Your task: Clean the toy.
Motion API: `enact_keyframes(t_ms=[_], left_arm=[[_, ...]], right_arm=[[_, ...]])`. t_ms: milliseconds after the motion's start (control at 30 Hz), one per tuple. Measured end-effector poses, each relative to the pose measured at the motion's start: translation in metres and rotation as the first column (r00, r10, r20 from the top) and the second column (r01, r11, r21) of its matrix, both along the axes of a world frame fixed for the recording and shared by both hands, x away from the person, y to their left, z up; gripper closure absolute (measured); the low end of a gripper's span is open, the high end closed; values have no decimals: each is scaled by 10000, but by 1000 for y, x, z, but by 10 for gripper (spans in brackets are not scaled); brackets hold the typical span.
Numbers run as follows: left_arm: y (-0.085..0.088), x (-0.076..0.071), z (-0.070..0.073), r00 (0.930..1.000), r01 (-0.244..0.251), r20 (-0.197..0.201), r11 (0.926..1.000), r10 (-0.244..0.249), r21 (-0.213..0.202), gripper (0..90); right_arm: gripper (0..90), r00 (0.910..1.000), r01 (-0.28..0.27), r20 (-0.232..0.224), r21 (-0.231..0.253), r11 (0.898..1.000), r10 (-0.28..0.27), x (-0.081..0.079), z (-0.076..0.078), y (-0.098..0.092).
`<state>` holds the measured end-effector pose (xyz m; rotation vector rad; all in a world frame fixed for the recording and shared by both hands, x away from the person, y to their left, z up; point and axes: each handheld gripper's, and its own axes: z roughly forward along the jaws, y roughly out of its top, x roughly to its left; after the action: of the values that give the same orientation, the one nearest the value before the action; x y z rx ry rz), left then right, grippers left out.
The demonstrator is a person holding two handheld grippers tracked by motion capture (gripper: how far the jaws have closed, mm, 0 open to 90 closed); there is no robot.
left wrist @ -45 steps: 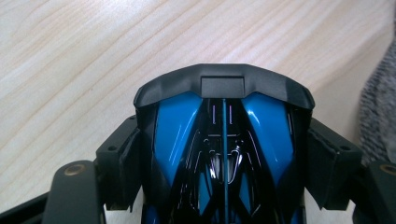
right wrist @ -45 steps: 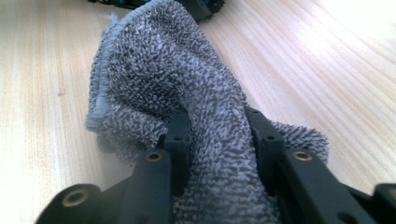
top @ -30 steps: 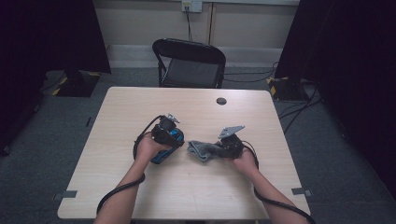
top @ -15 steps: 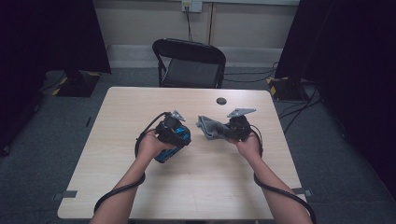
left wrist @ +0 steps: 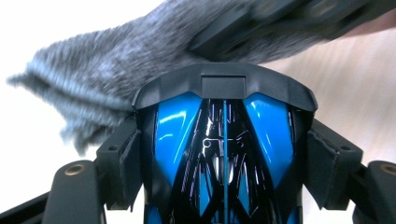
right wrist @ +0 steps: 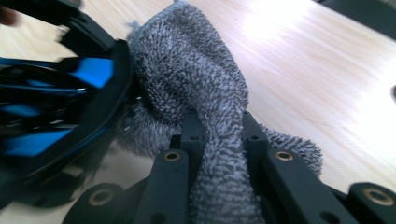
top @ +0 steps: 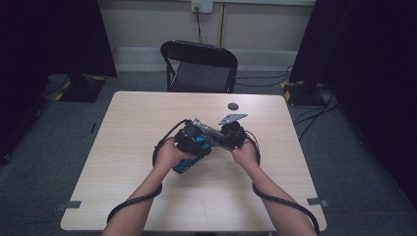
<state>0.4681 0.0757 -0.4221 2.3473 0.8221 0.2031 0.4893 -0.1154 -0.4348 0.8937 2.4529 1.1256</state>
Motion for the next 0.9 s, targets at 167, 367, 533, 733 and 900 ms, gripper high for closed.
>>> enact_keyframes(t_ms=[167,367,533,733,900], left_arm=[[4,3,-4,9995,-317,27,9993,316,179,256],[5,6,-3,9991,-424,40,9988,424,241,256],[8,10,-5,9982,-602,32,9977,601,317,256],[11,15,-7,9965,-827,-49,9958,830,390,256],[13,17,-9,9952,-967,-99,9943,972,442,256]], right_arm=[[772,9986,-406,-310,433,9982,419,-4,2,-3],[773,9944,-881,-508,789,9930,922,-10,3,-5],[772,9912,-1062,-682,1011,9892,1133,-13,-1,-15],[772,9875,-1324,-714,1100,9851,1407,-19,-4,-22],[772,9854,-1461,-721,1061,9836,1541,-23,-6,-25]])
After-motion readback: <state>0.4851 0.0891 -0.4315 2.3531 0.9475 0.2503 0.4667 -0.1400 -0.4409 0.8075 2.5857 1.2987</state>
